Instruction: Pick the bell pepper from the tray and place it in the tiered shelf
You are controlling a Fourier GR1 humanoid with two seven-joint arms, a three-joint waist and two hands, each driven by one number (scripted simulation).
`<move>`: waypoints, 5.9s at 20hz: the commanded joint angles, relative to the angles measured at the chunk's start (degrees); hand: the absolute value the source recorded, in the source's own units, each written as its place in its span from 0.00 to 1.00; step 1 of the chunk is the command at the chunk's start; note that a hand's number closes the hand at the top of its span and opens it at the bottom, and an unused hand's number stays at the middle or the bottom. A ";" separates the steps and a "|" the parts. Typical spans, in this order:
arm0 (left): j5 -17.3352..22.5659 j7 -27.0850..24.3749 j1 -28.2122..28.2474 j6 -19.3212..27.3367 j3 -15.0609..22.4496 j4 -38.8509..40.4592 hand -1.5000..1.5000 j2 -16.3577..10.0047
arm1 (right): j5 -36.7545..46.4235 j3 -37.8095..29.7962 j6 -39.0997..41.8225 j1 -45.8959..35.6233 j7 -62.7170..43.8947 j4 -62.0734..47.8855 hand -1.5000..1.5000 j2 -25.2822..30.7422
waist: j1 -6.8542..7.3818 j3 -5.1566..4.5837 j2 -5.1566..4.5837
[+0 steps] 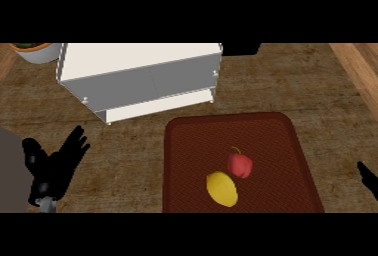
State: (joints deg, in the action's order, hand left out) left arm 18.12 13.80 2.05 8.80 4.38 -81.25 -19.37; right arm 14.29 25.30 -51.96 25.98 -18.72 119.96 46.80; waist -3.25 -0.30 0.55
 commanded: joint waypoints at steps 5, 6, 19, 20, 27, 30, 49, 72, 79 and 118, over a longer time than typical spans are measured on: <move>-0.84 1.10 -1.89 -1.09 1.30 1.92 0.50 0.60 | 18.29 3.25 7.07 5.62 -25.16 14.87 0.00 4.90 | 2.51 -0.30 -0.81; -0.29 2.56 -3.54 -1.25 0.55 1.33 0.50 -0.24 | 19.39 2.11 8.89 4.43 -29.52 16.24 0.00 4.40 | 2.84 -0.28 -0.89; -1.47 3.63 -7.47 -1.74 1.76 3.65 0.50 1.07 | 37.15 5.13 29.12 -13.97 -59.23 8.15 0.00 -12.58 | 5.21 -0.14 -1.27; -2.49 2.12 -6.30 -0.68 2.52 3.20 0.50 2.21 | 37.35 4.86 31.51 -16.19 -60.97 7.08 0.00 -14.06 | 5.78 -0.14 -1.26; -1.72 4.94 -8.12 -1.08 1.47 2.43 0.50 1.17 | 43.77 9.64 40.49 -24.50 -65.31 -4.68 0.00 -26.94 | 5.79 0.03 -0.97; -1.48 1.87 -7.93 -2.51 0.47 5.57 0.50 1.23 | 47.35 9.69 43.59 -24.59 -66.52 -7.24 0.00 -31.82 | 4.28 -0.02 -0.83; -3.00 4.75 -5.96 -0.27 0.57 3.15 0.50 2.82 | 60.31 2.43 46.79 -29.92 -63.59 -25.78 0.00 -46.75 | 3.35 0.30 -0.60; -4.44 1.70 -4.89 -2.46 -0.96 4.72 0.50 4.95 | 52.62 -4.07 47.52 -33.15 -47.17 -40.32 1.00 -46.78 | 3.90 0.33 -0.80; -4.76 -1.38 -4.73 -4.87 -2.90 7.16 0.50 4.84 | 51.31 1.05 40.76 -40.08 -49.32 -45.66 1.00 -46.76 | 3.73 0.29 -0.63; -5.75 1.67 -6.74 -5.43 -3.81 6.12 0.50 5.60 | 17.77 -0.42 48.04 -107.90 -56.50 -38.09 1.00 -46.77 | 4.38 0.19 -0.31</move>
State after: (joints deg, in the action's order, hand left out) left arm 12.03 14.18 -4.93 2.91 0.55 -74.75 -14.45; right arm 33.98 31.77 -6.99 -75.46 -67.53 87.61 0.70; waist 1.21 -0.01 0.52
